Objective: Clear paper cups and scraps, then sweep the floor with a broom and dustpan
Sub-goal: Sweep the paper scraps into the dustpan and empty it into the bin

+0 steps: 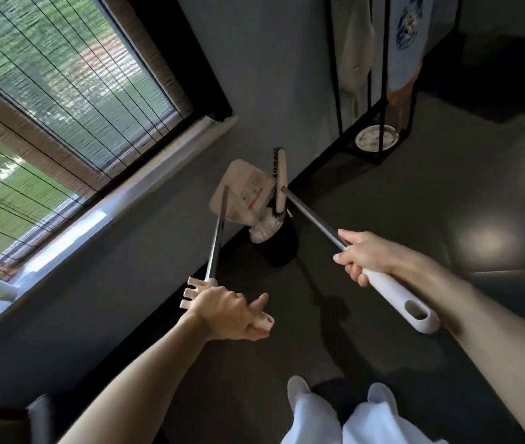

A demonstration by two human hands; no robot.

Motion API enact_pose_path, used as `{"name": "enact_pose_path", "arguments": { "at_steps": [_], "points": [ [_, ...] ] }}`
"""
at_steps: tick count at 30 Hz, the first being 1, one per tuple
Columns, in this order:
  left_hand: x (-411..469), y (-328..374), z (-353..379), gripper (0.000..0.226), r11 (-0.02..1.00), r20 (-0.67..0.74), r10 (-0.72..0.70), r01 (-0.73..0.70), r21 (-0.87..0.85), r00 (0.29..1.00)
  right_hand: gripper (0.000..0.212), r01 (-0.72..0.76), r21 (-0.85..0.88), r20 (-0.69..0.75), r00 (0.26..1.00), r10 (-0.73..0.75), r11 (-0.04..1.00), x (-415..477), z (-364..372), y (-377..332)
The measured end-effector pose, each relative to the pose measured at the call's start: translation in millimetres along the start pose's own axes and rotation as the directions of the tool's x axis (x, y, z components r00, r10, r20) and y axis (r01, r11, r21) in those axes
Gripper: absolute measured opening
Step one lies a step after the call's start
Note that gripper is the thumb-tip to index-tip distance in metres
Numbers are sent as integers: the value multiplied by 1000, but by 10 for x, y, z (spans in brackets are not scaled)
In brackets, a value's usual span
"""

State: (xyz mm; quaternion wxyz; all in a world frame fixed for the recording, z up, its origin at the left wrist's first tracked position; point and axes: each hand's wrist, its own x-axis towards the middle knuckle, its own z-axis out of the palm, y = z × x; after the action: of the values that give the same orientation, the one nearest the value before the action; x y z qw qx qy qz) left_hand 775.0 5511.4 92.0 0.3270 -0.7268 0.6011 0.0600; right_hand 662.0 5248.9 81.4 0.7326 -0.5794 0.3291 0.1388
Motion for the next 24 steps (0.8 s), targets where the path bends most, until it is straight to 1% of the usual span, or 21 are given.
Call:
{"name": "enact_pose_path", "arguments": {
  "at_steps": [3, 6, 10, 12, 15, 16, 19, 20, 21, 22, 23, 24],
  "points": [
    [38, 95, 92, 79, 999, 31, 34, -33, -36, 999, 72, -76, 51, 34, 997, 74, 996, 14, 28, 158],
    [54, 5, 90, 79, 998, 58, 57, -55, -29, 997, 71, -106, 83, 54, 993, 102, 991, 31, 27, 175],
    [-43, -321, -104, 79, 997, 63, 61, -63, 34, 996, 71, -77, 78, 45, 996, 74, 994, -12, -45, -49],
    [-134, -523, -253, 78, 997, 121, 51, -58, 54, 991, 71, -44, 52, 35, 999, 42, 998, -62, -58, -182],
    [-313, -802, -497, 79, 998, 148, 7, -15, 55, 989, 70, -4, 2, 12, 1000, 4, 1000, -143, -32, -412],
    [-399, -876, -585, 81, 998, 136, -5, -3, 57, 991, 69, 5, -15, 12, 1000, -5, 1000, -166, -17, -499],
    [-766, -1044, -850, 99, 998, 13, -23, 22, 51, 1000, 67, 27, -65, 25, 999, -26, 998, -252, 29, -764],
    [-885, -1093, -940, 104, 998, -85, -20, 24, 54, 996, 66, 32, -87, 32, 999, -29, 996, -280, 46, -849],
    [-991, -1150, -1016, 102, 999, -228, -3, 13, 41, 974, 64, 34, -108, 41, 999, -29, 994, -312, 67, -930],
    [-1093, -1202, -1068, 94, 1000, -343, 6, -8, -6, 939, 61, 32, -126, 52, 998, -25, 992, -343, 93, -1010],
    [-1187, -1252, -1053, 84, 1000, -436, -1, -11, -24, 900, 58, 26, -141, 64, 998, -17, 990, -376, 126, -1085],
    [-1277, -1312, -1021, 77, 998, -476, -13, -16, -57, 879, 56, 17, -159, 74, 997, -5, 987, -406, 161, -1155]
  ]
}}
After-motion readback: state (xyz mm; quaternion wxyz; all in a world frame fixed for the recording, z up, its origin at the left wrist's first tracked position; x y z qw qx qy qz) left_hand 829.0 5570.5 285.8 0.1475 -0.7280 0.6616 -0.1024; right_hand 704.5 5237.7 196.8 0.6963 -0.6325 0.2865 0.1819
